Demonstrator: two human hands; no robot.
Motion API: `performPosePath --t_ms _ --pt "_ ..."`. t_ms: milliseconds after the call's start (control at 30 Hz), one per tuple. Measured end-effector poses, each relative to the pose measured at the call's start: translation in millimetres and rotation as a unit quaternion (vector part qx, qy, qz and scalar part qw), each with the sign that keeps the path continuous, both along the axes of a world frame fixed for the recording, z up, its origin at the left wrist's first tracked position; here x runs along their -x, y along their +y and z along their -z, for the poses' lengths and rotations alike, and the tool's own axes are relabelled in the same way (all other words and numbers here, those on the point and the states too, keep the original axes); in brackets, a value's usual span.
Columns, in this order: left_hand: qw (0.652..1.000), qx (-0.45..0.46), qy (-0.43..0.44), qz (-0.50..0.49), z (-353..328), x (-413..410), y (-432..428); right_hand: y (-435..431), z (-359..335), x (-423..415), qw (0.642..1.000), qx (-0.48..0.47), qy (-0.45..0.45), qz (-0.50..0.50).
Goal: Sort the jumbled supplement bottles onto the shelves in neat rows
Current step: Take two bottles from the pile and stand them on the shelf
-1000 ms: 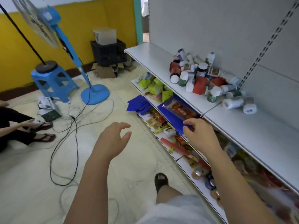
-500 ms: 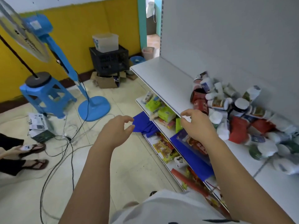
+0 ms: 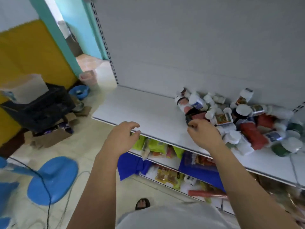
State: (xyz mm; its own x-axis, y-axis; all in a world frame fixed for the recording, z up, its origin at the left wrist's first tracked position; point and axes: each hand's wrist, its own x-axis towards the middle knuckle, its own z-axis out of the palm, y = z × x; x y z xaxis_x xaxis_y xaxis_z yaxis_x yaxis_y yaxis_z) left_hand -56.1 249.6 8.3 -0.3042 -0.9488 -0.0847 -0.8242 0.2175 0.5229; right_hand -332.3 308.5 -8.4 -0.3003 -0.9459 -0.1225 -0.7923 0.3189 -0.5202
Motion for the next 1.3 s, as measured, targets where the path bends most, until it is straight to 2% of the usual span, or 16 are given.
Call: performPosePath --t_ms 167,400,567,700,767,867,933,1000,1100,1200,1267,1300 --pt "0.996 -0.027 0.008 0.087 4 -4 -63 -4 -2 -24 0.994 -0.011 -0.022 0.110" --pt "0.979 -0.053 -0.019 0.194 16 47 -121 -18 -7 -27 0.977 -0.023 -0.053 0.204" --pt "0.978 -0.088 0.015 0.190 23 100 -151 -56 -13 -6 0.968 -0.047 -0.068 0.238" --pt "0.977 -0.164 0.072 0.116 42 143 -175 -95 2 23 0.960 -0.031 -0.081 0.267" --pt "0.951 -0.266 0.148 0.054 54 164 -181 -114 10 33 0.941 -0.021 -0.147 0.304" --pt "0.890 -0.398 0.221 -0.010 65 186 -184 -139 26 47 0.898 -0.008 -0.250 0.362" --pt "0.864 -0.435 0.251 -0.033 67 197 -185 -154 35 57 0.840 0.019 -0.363 0.402" --pt "0.843 -0.460 0.278 -0.044 68 207 -188 -165 46 69 0.788 0.038 -0.440 0.428" --pt "0.803 -0.494 0.325 -0.072 89 230 -204 -176 55 79 0.773 0.035 -0.467 0.428" --pt "0.802 -0.504 0.311 -0.071 177 266 -249 -183 56 77 0.744 0.050 -0.488 0.454" --pt "0.809 -0.500 0.299 -0.077 183 267 -251 -184 58 76 0.751 0.060 -0.467 0.463" --pt "0.819 -0.485 0.296 -0.079 162 259 -240 -184 58 75 0.756 0.063 -0.458 0.463"
